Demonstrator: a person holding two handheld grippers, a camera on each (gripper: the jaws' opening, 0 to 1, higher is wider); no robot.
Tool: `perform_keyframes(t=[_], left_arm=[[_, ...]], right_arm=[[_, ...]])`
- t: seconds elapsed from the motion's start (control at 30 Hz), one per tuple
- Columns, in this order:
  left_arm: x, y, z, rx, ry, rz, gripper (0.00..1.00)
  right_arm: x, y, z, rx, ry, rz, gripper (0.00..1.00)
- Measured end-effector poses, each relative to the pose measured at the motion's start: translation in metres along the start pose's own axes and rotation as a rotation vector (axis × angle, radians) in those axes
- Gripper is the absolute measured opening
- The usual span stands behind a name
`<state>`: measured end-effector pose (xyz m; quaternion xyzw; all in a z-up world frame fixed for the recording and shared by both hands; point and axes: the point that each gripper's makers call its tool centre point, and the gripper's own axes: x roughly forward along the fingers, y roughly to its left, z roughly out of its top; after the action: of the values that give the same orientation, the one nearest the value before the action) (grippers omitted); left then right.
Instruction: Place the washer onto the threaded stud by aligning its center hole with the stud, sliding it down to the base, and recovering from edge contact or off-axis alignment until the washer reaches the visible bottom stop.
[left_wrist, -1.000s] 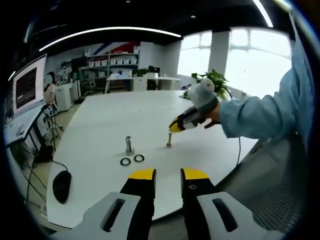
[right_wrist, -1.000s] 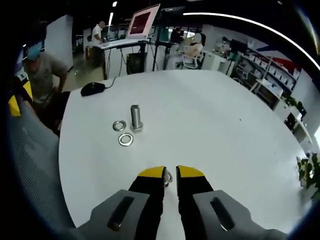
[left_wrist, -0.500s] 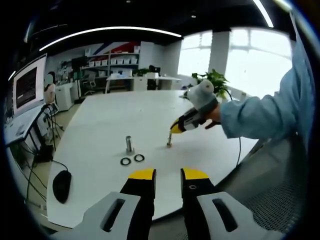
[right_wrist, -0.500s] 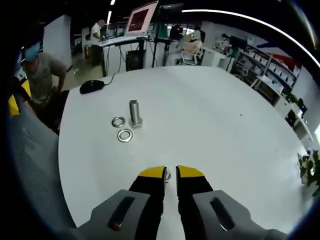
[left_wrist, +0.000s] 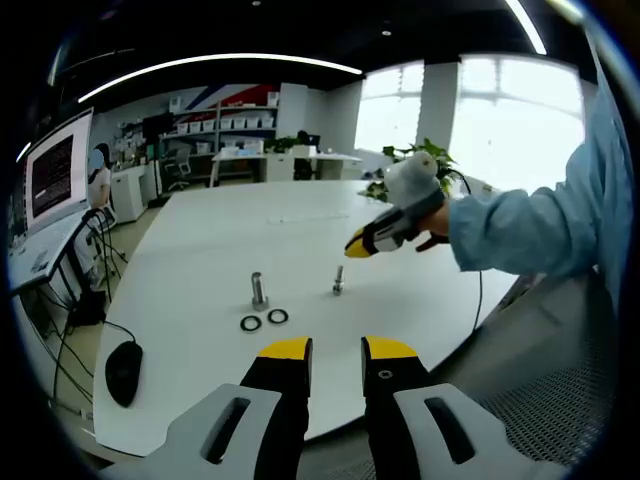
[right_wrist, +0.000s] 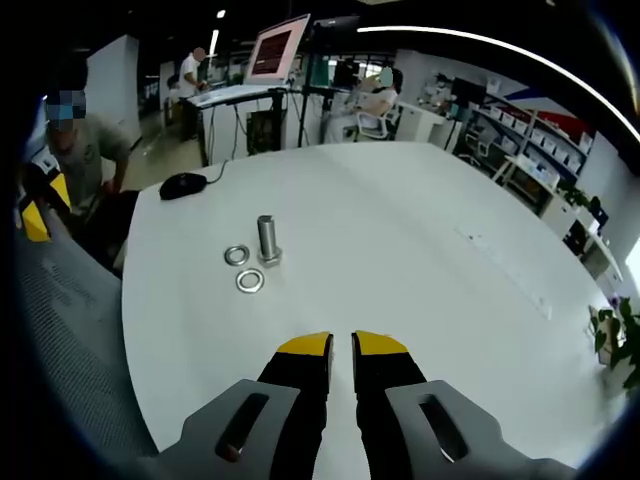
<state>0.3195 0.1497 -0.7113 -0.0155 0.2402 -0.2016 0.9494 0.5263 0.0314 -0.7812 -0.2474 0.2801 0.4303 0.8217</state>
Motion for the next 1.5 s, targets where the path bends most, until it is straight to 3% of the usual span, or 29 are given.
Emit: perform_keyframes(t=[0.33, 0.77, 1.0, 1.23, 1.5], left_arm=[[-0.001, -0.007, 0.0, 0.008, -0.005, -0.01, 0.16], [-0.006, -0.016, -0.001, 0.03, -0.024, -0.029, 0.15], [-0.009, -0.01, -0.003, 0.012, -0.034, 0.001, 0.14], [-0.009, -0.008, -0.009, 0.0, -0.003, 0.018, 0.14], [-0.008, -0.008, -0.016, 0.0, 0.04, 0.012, 0.15]], right_arm=[[-0.042, -0.002, -0.006, 0.014, -0.007, -0.05, 0.1], [-0.118, 0.006, -0.018, 0.061, -0.033, -0.115, 0.11], [-0.158, 0.017, -0.037, 0.091, -0.037, -0.12, 0.12], [-0.205, 0.025, -0.061, 0.153, -0.057, -0.149, 0.13], [-0.233, 0.041, -0.081, 0.189, -0.084, -0.195, 0.18]])
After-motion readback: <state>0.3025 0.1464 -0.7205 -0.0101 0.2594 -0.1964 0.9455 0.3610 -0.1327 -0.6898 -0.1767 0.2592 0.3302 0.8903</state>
